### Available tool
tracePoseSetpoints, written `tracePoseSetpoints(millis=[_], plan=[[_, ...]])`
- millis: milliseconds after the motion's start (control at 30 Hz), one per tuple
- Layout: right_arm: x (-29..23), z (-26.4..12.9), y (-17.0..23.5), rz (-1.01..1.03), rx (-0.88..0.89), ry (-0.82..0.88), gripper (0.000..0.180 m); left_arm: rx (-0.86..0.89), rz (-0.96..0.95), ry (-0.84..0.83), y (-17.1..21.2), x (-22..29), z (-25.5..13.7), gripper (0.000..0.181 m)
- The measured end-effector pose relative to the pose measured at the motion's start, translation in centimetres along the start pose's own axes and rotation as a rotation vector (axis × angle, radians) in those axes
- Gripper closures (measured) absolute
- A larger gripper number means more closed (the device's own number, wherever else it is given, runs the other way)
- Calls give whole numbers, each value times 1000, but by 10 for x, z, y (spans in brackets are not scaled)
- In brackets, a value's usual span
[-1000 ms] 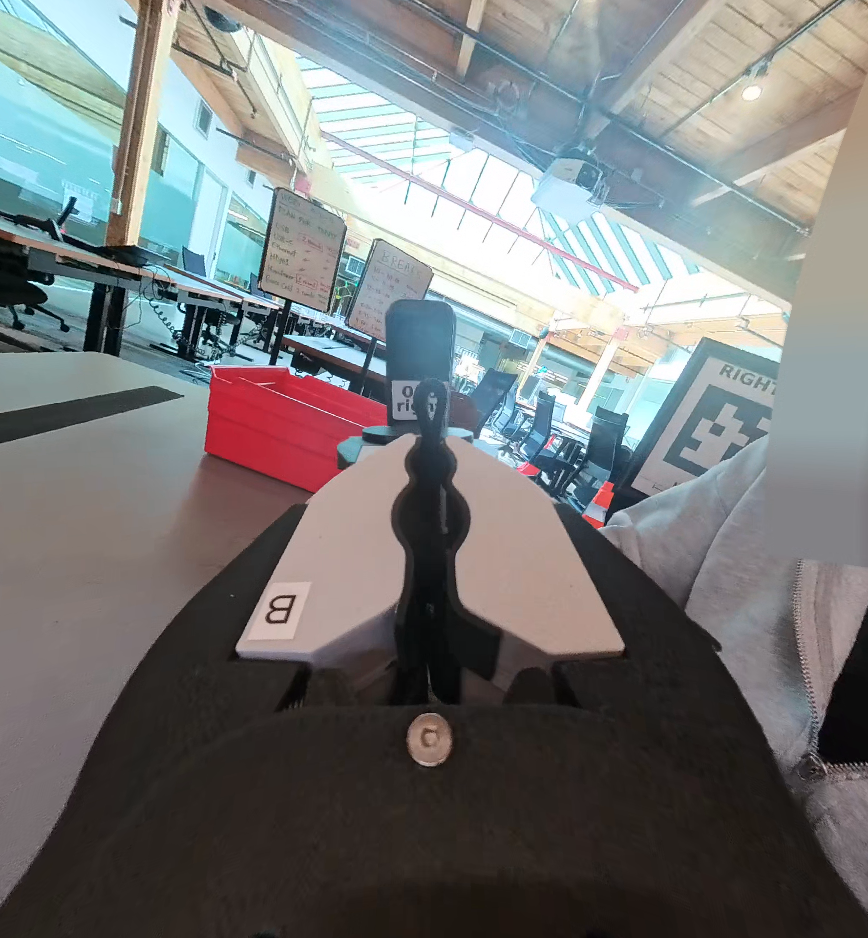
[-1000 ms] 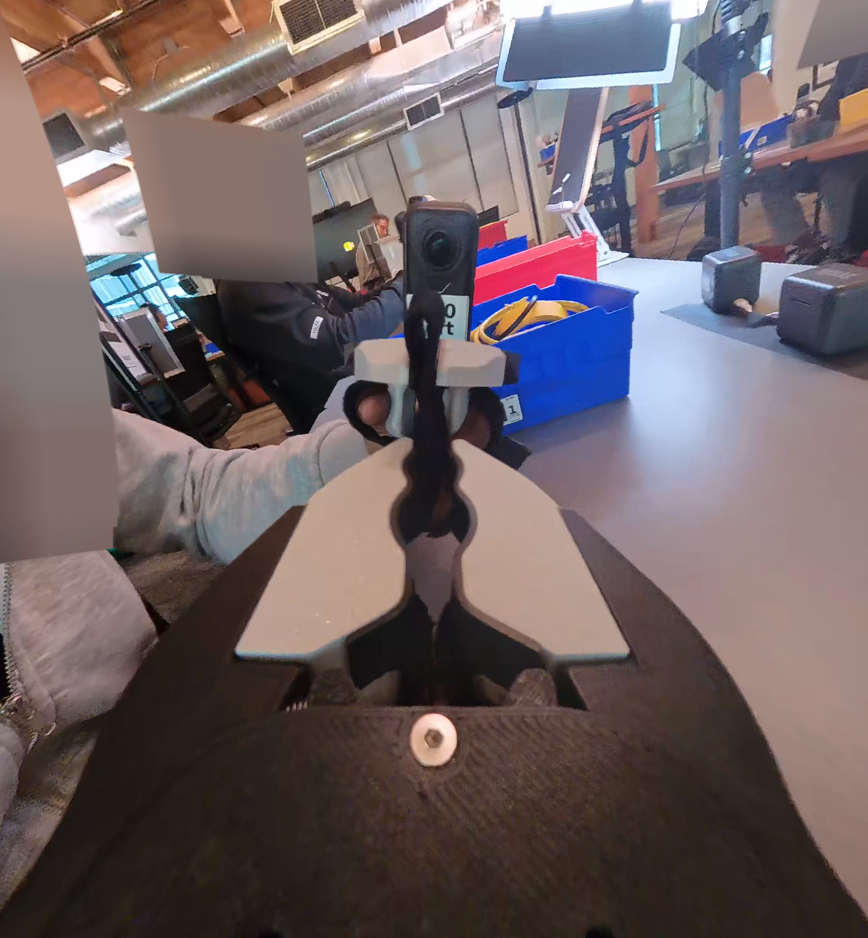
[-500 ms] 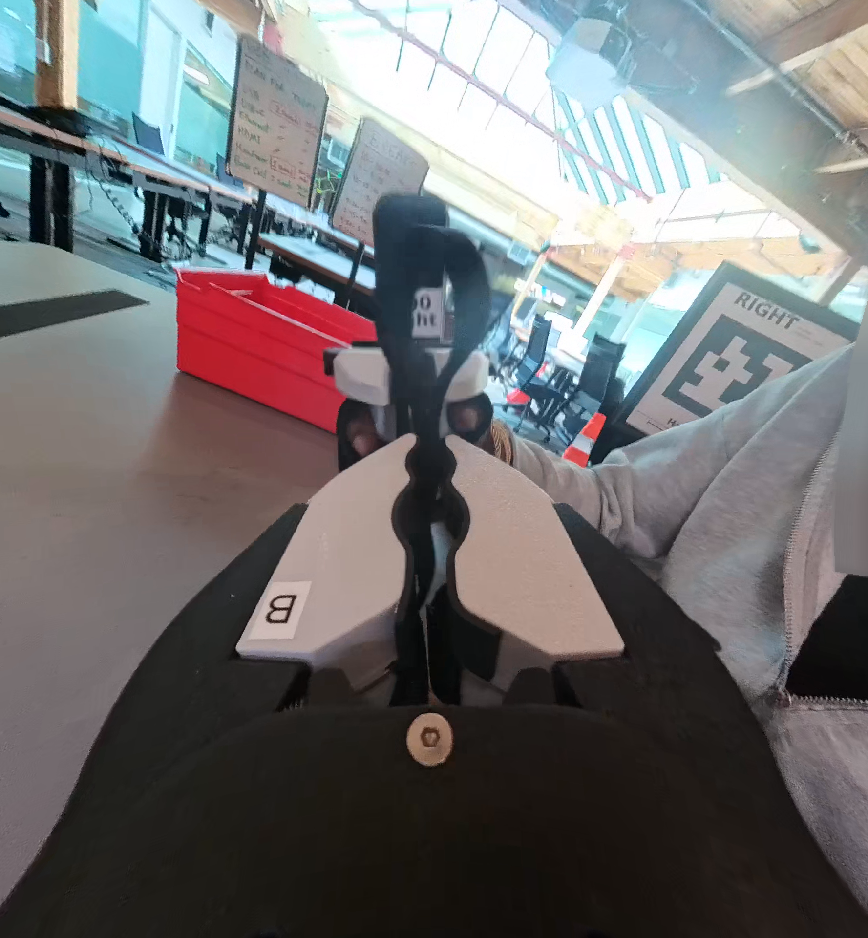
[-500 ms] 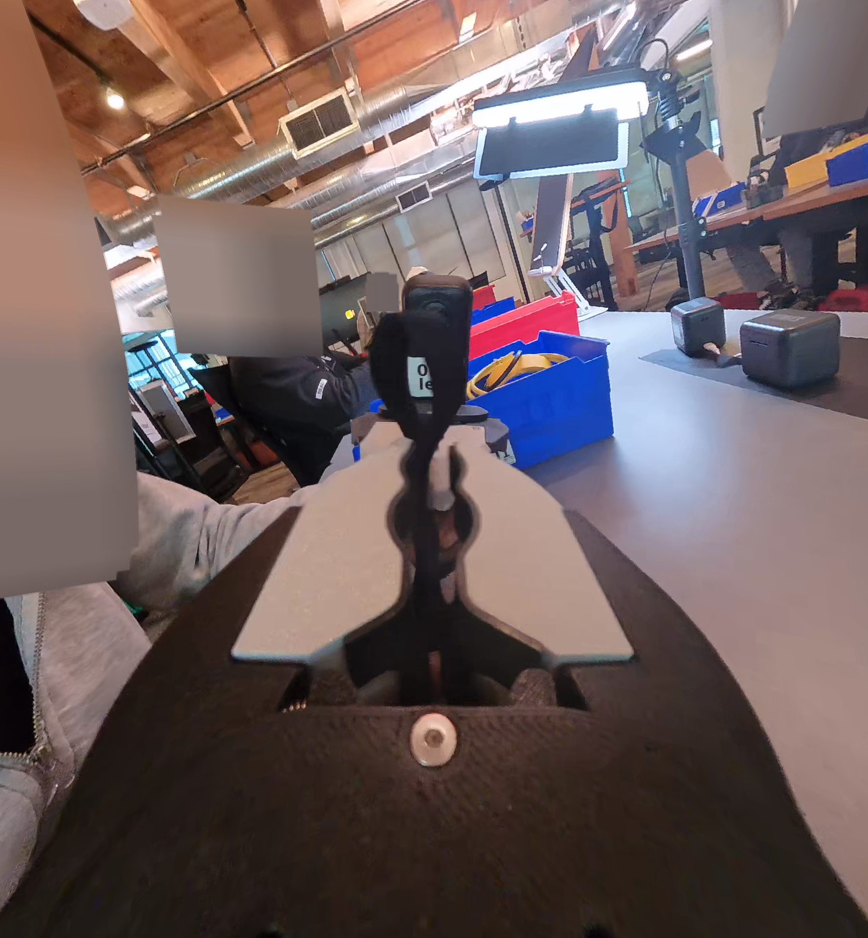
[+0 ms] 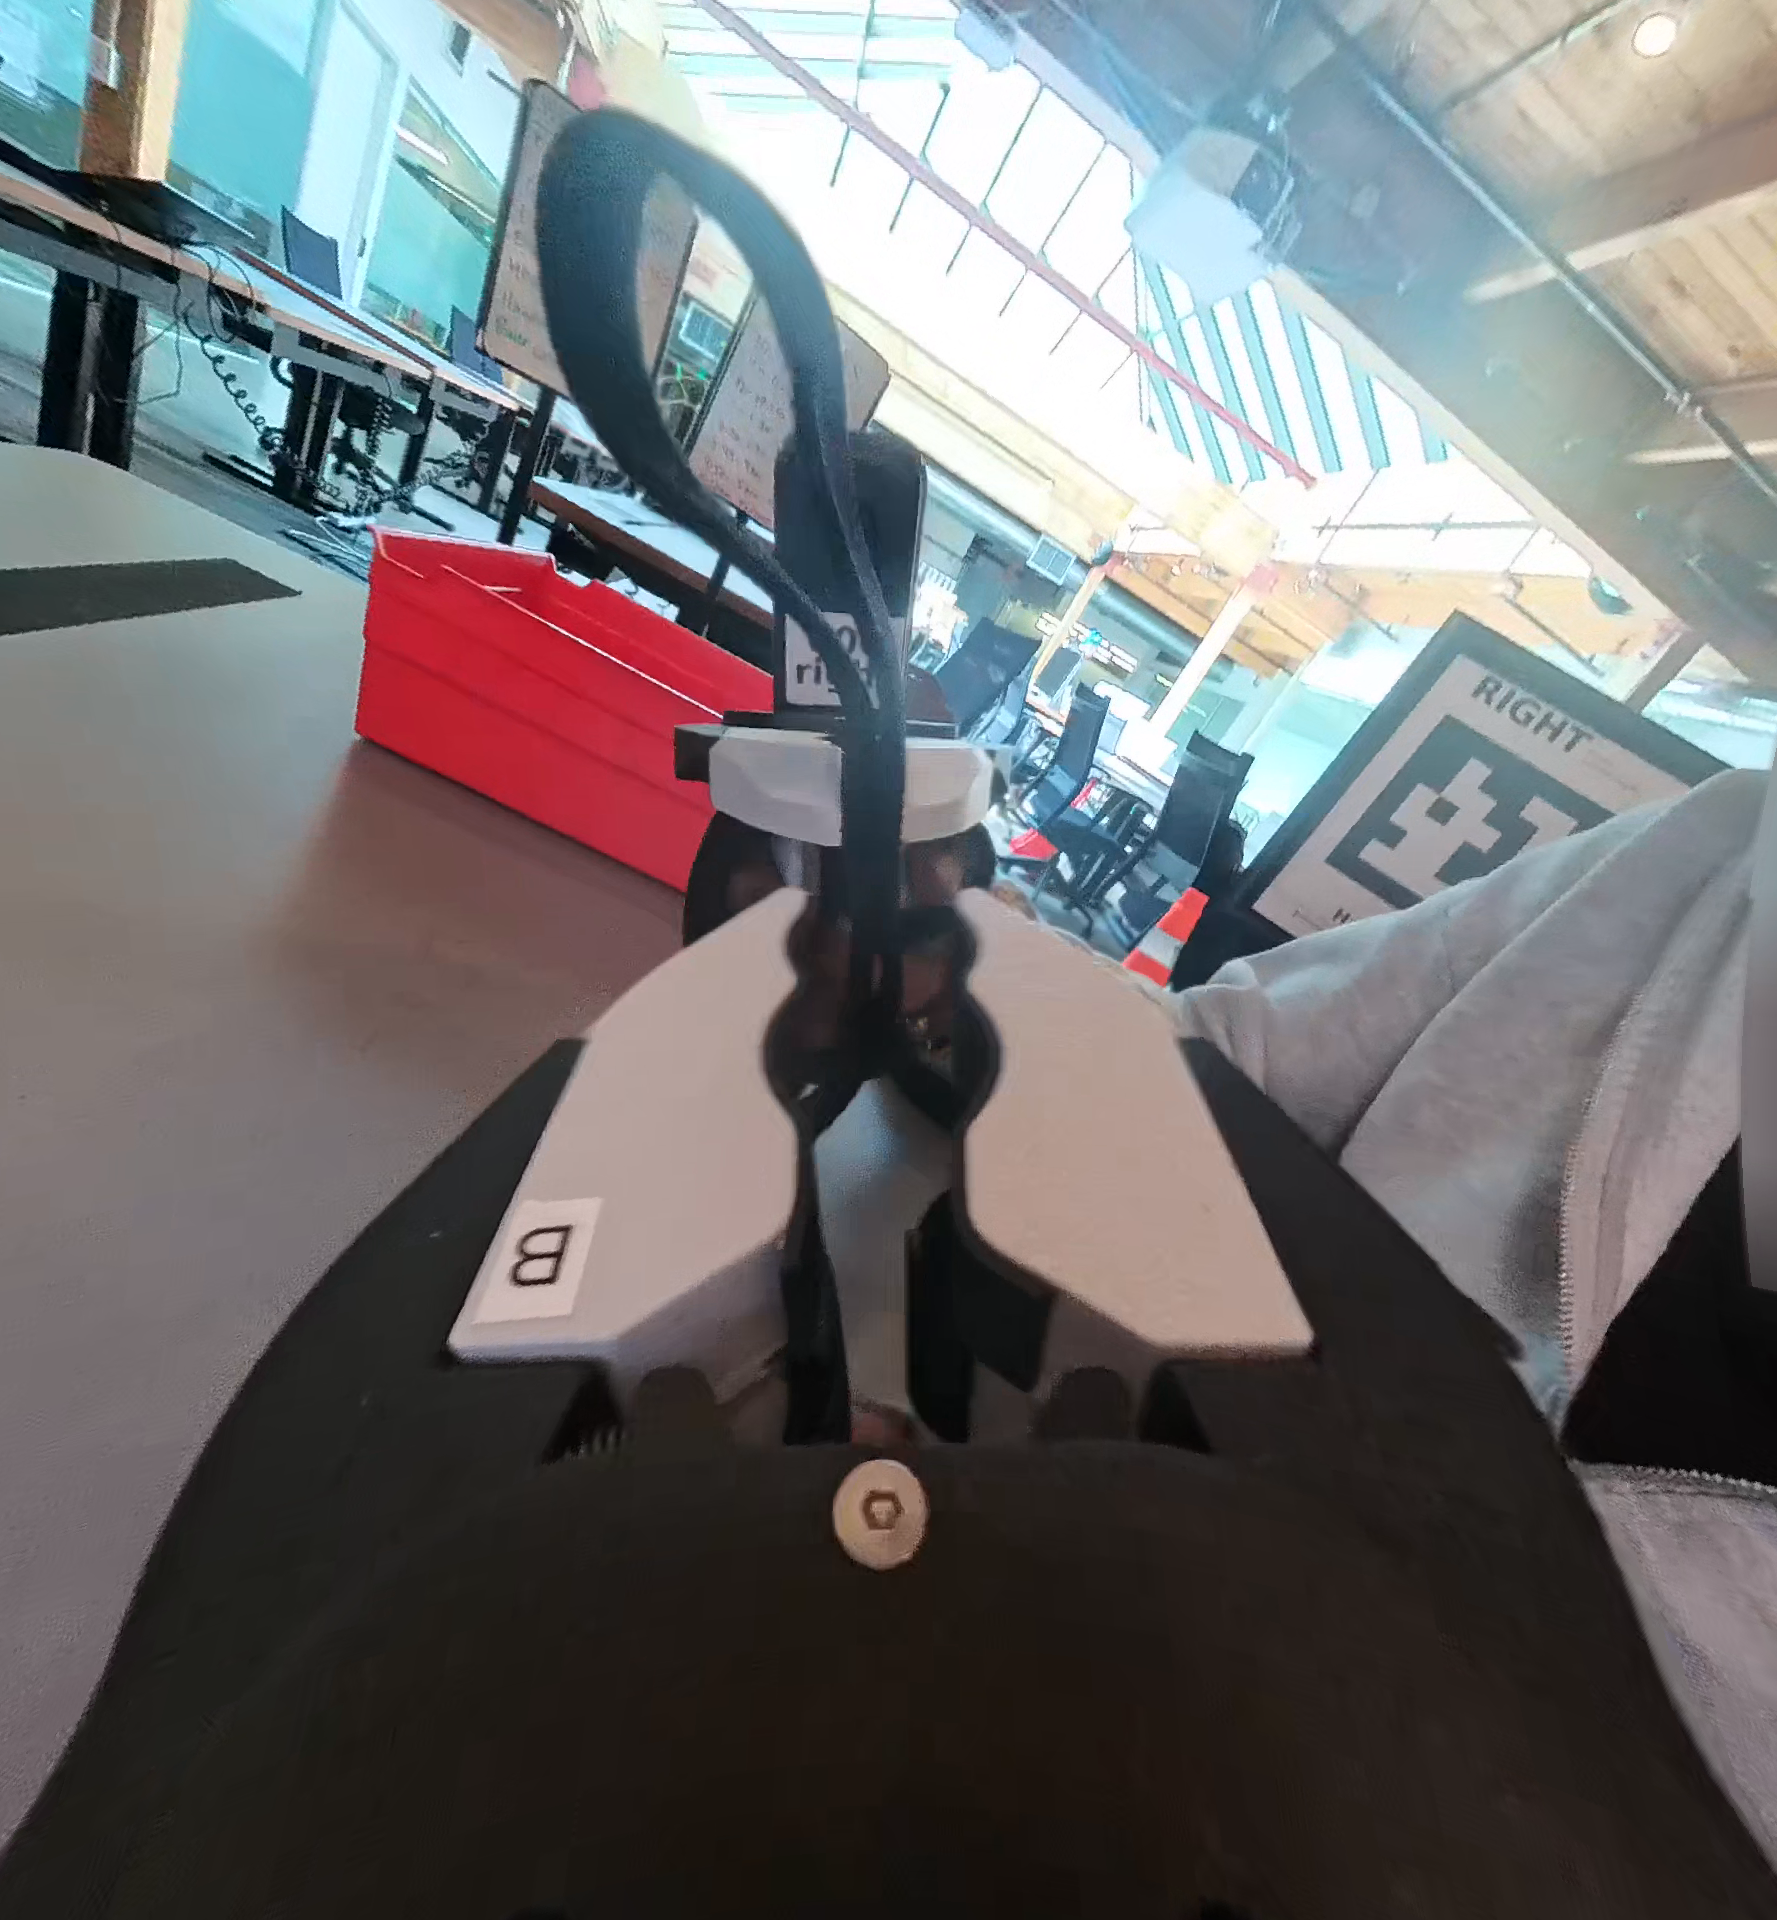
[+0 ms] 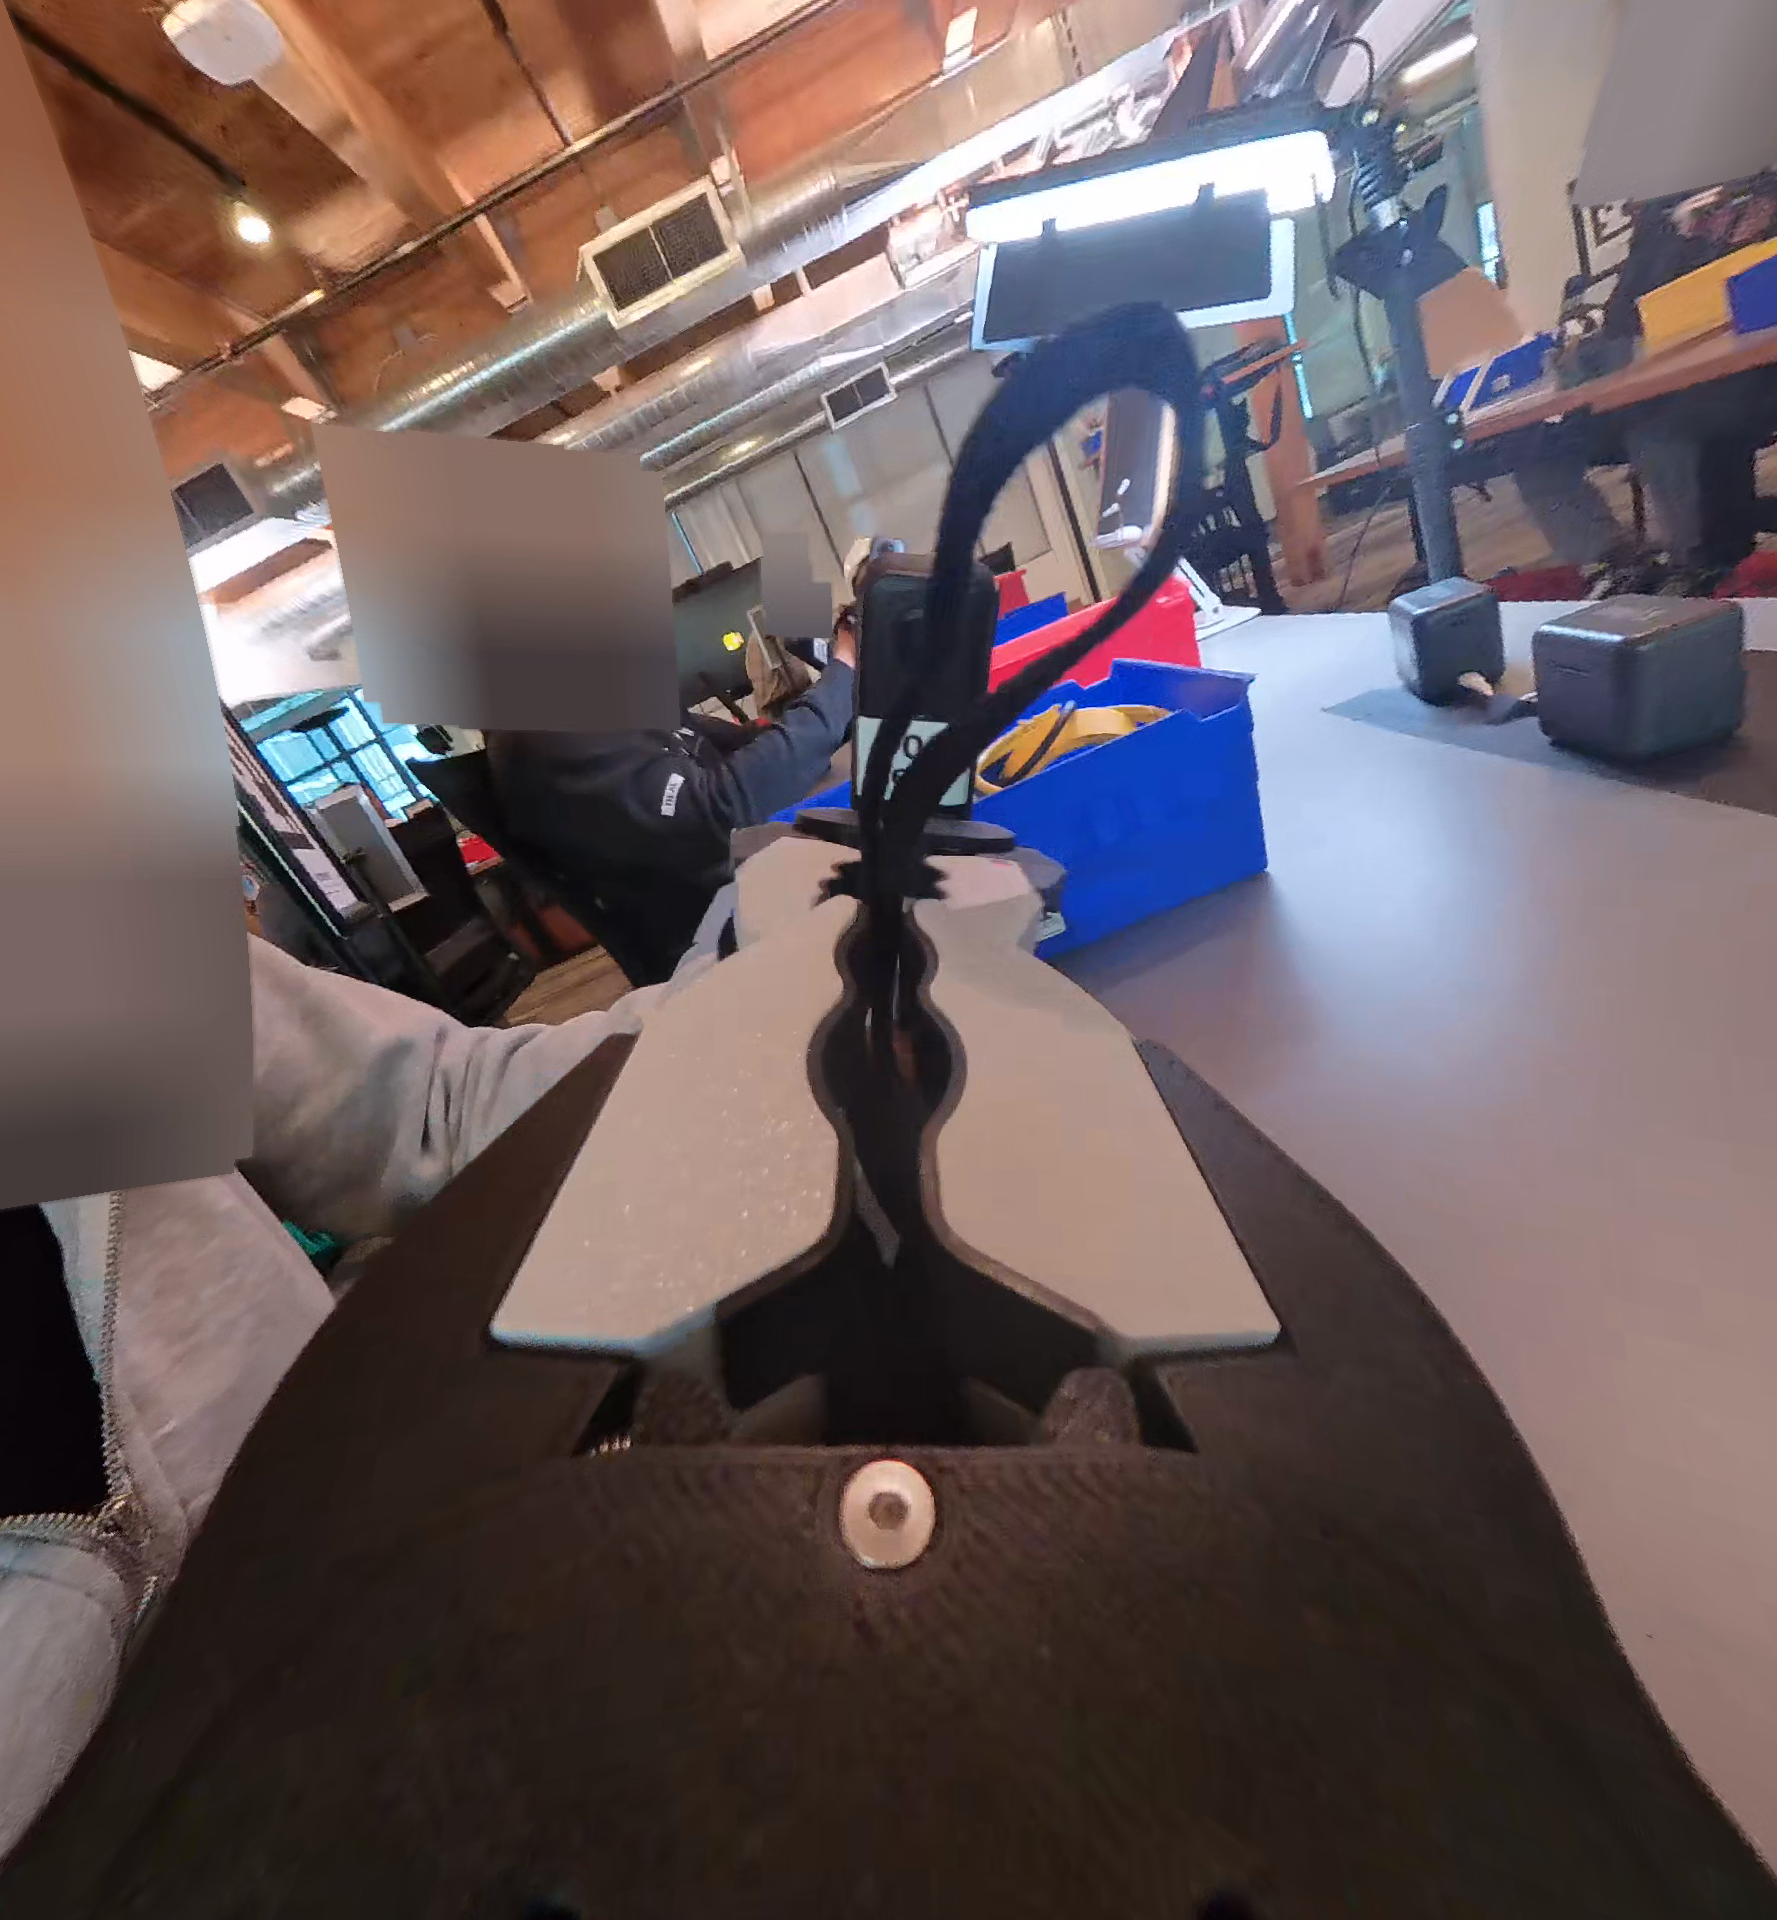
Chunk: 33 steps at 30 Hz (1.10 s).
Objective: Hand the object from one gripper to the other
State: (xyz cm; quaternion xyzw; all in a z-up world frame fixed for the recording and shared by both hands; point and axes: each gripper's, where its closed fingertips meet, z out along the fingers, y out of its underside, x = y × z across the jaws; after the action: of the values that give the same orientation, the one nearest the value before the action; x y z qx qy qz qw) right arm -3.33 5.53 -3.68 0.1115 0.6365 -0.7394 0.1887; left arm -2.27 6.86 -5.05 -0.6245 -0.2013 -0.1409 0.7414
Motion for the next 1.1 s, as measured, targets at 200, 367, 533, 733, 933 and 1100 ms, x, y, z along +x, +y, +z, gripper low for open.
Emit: tracePoseSetpoints(millis=[200, 367, 533, 733, 933, 1100], plan=[[1, 2, 2, 33, -2, -9, 157, 42, 69, -48, -8, -3, -3, 176], [-2, 10, 29, 38, -143, -55, 174, 88, 30, -37, -15, -4, -8, 175], [-2, 5, 12, 15, -58, -27, 174, 40, 3, -33, -7, -5, -4, 147], [1, 1, 2, 36, 4, -11, 172, -23, 120, -66, 3, -5, 0, 176], [-3, 7, 18, 68, -89, -63, 165, 118, 37, -14, -20, 0, -11, 177], [-7, 9, 19, -2, -96, -49, 177, 77, 9, -17, -12, -3, -7, 158]])
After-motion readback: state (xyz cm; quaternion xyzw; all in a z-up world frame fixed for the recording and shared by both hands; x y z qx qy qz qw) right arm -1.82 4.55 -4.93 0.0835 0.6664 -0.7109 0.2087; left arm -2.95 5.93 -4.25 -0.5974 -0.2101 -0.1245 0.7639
